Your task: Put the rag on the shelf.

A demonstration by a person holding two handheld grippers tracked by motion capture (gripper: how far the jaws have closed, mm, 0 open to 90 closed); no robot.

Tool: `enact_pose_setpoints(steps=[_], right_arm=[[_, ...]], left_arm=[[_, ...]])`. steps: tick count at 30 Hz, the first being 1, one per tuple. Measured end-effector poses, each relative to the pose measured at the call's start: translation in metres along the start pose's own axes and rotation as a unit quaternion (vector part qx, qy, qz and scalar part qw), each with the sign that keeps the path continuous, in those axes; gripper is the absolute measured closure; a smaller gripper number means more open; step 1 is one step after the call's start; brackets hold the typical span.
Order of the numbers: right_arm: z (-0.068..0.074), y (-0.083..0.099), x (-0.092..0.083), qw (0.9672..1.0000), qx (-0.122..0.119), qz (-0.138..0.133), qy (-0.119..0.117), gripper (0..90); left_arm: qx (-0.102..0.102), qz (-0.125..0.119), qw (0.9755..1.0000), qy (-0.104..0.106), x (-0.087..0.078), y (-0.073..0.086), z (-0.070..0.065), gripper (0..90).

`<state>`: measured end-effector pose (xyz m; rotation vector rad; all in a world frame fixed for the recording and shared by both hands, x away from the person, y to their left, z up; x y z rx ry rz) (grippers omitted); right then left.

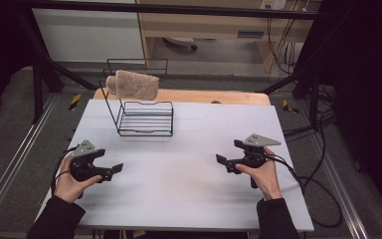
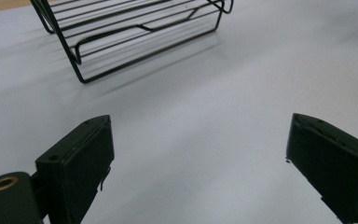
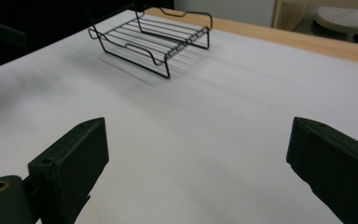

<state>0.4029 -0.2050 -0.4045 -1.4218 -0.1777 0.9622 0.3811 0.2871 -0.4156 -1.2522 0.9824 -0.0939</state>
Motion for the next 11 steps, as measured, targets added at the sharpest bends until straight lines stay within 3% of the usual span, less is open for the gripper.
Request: enact_pose_setpoints(steps=[6,11], right_arm=[[-0.016,0.036,-0.02,0.9998,0.018,0.009,0.01,4.6],[-0.022,0.051,-0.03,0.9996,0.02,0.016,0.01,4.1]], left_arm=[[-0.001,0.011,0.9999,0.012,0.003,0.014,-0.002,7.1],[-0.003,0.01,0.9998,0.014,0.005,0.016,-0.003,6.9]])
Point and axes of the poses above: each handheld gripper's, and its own axes: x roughly forward along the jaws, y roughly out of its underside, z roughly to its left, the point moved 1 cm from there along x, roughly forward along the jaws, and after that the axes turned 4 degrees about x, right-handed, at the moved point
